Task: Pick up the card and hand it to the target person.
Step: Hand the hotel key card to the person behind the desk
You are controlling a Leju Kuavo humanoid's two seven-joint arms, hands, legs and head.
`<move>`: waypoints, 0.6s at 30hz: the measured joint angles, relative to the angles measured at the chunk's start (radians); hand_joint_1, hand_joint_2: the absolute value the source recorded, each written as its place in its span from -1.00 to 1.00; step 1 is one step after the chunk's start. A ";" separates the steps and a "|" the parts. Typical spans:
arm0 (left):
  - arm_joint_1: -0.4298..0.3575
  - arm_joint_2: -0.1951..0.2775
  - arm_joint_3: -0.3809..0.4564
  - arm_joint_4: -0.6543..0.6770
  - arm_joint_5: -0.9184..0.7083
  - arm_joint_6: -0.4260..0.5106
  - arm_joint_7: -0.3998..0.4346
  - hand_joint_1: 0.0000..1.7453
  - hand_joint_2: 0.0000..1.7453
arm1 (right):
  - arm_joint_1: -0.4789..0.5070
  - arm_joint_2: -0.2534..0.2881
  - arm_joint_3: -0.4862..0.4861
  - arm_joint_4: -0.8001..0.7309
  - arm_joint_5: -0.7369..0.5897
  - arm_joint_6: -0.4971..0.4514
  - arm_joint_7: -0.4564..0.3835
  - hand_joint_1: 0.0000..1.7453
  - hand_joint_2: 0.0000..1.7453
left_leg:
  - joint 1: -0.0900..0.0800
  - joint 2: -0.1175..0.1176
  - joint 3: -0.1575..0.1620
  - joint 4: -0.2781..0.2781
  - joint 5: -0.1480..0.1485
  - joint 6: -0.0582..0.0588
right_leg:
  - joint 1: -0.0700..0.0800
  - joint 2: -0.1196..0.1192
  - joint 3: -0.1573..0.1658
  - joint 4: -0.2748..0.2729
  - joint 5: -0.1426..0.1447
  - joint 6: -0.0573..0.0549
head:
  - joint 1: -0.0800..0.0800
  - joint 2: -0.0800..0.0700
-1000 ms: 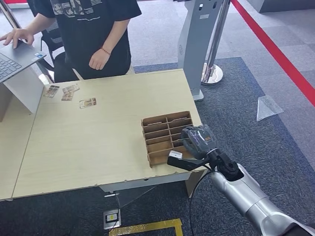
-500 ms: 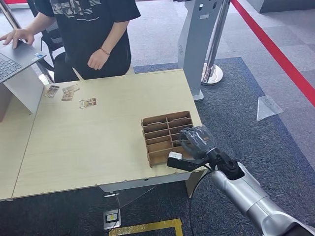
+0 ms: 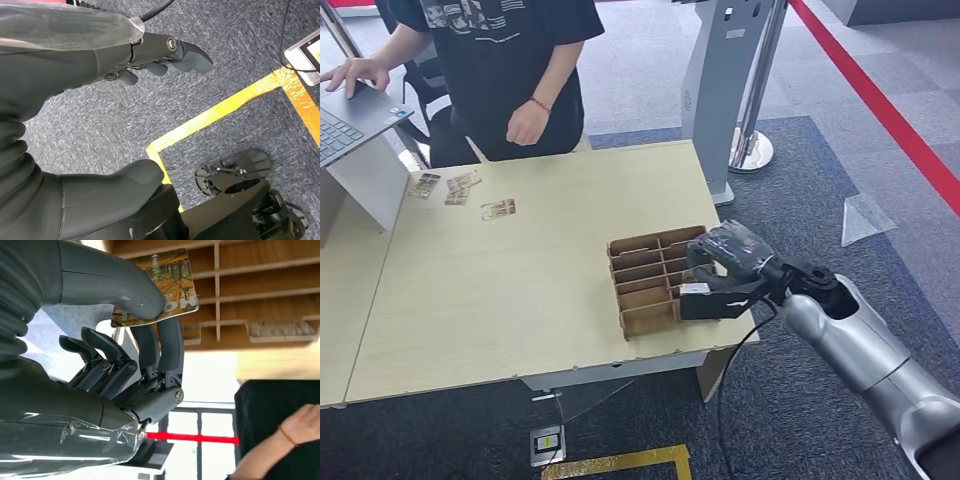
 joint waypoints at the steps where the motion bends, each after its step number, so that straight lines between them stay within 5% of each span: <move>1: -0.001 0.000 -0.001 0.000 -0.001 0.000 0.000 -1.00 1.00 | -0.025 -0.014 0.006 -0.019 -0.017 0.026 0.004 1.00 1.00 | 0.000 0.000 0.000 0.000 0.000 0.000 | 0.000 0.000 0.000 0.000 0.000 0.000 | 0.000 0.000; 6: -0.002 0.001 -0.005 0.000 0.000 0.000 -0.001 -1.00 1.00 | -0.221 -0.071 0.061 -0.089 -0.127 0.134 0.027 1.00 1.00 | 0.000 0.000 -0.001 0.000 0.001 0.000 | 0.000 0.001 -0.001 0.001 0.001 0.000 | 0.000 0.000; 10: -0.002 0.001 -0.005 0.000 0.003 0.001 -0.005 -1.00 1.00 | -0.385 -0.102 0.126 -0.112 -0.204 0.132 0.066 1.00 1.00 | 0.000 0.000 -0.001 0.000 0.001 0.000 | 0.000 0.000 -0.002 0.001 0.001 0.000 | 0.000 0.000; 18: -0.001 -0.001 -0.005 0.000 0.006 0.010 -0.005 -1.00 1.00 | -0.499 -0.130 0.181 -0.120 -0.169 -0.167 0.165 1.00 1.00 | 0.000 0.000 -0.002 0.000 0.001 0.000 | 0.000 0.000 -0.001 0.000 0.001 0.000 | 0.000 0.000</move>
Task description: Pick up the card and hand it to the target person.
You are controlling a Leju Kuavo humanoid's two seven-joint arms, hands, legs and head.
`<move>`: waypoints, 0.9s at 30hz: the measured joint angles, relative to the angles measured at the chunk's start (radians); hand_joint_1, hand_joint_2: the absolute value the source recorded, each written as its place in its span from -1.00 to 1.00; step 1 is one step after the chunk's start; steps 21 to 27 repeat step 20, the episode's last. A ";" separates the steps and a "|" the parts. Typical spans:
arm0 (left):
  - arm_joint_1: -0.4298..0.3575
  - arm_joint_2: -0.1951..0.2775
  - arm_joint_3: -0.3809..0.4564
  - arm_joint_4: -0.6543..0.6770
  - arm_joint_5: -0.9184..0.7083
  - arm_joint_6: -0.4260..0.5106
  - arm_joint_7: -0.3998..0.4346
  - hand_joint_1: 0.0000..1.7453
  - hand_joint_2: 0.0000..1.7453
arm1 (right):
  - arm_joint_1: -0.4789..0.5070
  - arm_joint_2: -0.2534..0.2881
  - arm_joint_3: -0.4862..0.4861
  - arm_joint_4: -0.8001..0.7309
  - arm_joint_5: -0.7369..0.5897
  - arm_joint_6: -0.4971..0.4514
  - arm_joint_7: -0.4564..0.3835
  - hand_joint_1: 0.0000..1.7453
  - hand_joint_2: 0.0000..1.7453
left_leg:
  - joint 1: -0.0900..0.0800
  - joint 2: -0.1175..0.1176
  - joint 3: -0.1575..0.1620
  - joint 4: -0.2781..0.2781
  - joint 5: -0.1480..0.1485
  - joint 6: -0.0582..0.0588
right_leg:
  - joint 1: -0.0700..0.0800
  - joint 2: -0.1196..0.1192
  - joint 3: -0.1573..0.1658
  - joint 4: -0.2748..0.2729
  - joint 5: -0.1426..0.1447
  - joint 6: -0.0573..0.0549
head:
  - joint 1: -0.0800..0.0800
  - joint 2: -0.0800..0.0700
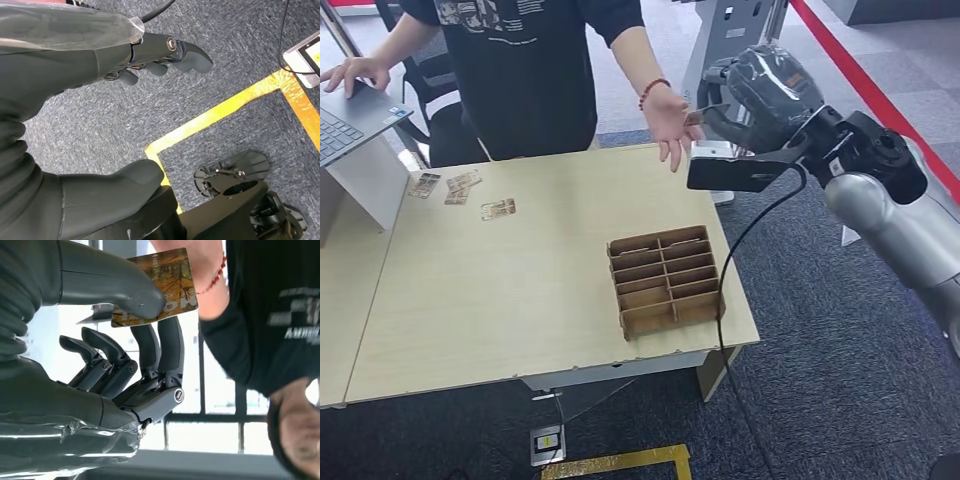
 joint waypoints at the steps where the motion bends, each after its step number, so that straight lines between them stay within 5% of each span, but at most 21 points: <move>1: 0.000 0.000 0.000 0.000 -0.001 0.000 0.000 -1.00 1.00 | 0.006 0.001 0.004 0.001 0.022 -0.045 0.011 1.00 1.00 | 0.000 0.000 0.000 0.000 0.000 0.000 | 0.000 0.000 0.000 0.000 0.000 0.000 | 0.000 0.000; 8: -0.001 -0.007 0.000 0.000 -0.004 0.004 0.006 -1.00 1.00 | 0.114 0.067 0.017 0.035 0.214 -0.312 0.085 1.00 1.00 | 0.000 -0.001 0.000 0.000 0.000 0.000 | 0.000 -0.001 0.000 0.000 0.000 0.000 | 0.000 0.000; 13: 0.001 -0.011 0.000 0.000 0.000 0.014 0.008 -1.00 1.00 | 0.176 0.141 0.022 0.094 0.323 -0.388 0.101 1.00 1.00 | 0.001 -0.001 0.000 0.000 0.000 0.000 | 0.000 -0.001 0.000 0.001 0.000 0.000 | 0.000 0.000; 17: 0.008 -0.014 0.000 0.000 0.004 0.019 0.010 -1.00 1.00 | 0.210 0.192 0.028 0.152 0.366 -0.410 0.104 -0.91 1.00 | 0.001 -0.001 0.000 -0.001 0.000 0.000 | 0.001 -0.001 0.000 0.001 -0.001 -0.001 | 0.000 0.000; 27: 0.014 -0.014 0.000 0.000 0.004 0.020 0.010 -1.00 1.00 | 0.224 0.217 0.032 0.190 0.377 -0.417 0.106 -1.00 1.00 | 0.001 -0.001 0.000 0.000 0.000 0.000 | 0.001 -0.001 0.000 0.001 -0.001 -0.001 | 0.000 0.000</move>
